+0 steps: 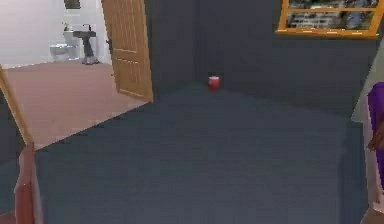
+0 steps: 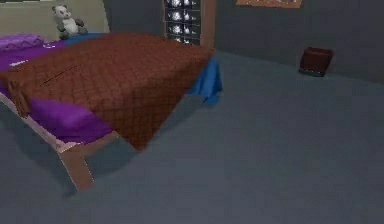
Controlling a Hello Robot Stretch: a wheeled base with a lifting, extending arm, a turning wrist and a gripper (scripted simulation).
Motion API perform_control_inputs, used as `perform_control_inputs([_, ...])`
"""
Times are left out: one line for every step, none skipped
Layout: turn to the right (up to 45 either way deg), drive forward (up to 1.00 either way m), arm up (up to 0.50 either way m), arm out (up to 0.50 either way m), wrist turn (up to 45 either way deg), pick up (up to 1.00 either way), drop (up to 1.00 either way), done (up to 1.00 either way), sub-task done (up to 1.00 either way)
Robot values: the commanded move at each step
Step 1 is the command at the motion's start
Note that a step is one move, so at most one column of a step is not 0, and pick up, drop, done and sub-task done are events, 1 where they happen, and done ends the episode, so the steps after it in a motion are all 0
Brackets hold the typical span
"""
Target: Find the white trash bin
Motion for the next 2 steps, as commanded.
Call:
perform_control_inputs([45.0, 0.0, 0.0, 0.0, 0.0, 0.0, 0.0, 0.0, 0.0])
perform_control_inputs([45.0, 0.0, 0.0, 0.0, 0.0, 0.0, 0.0, 0.0, 0.0])
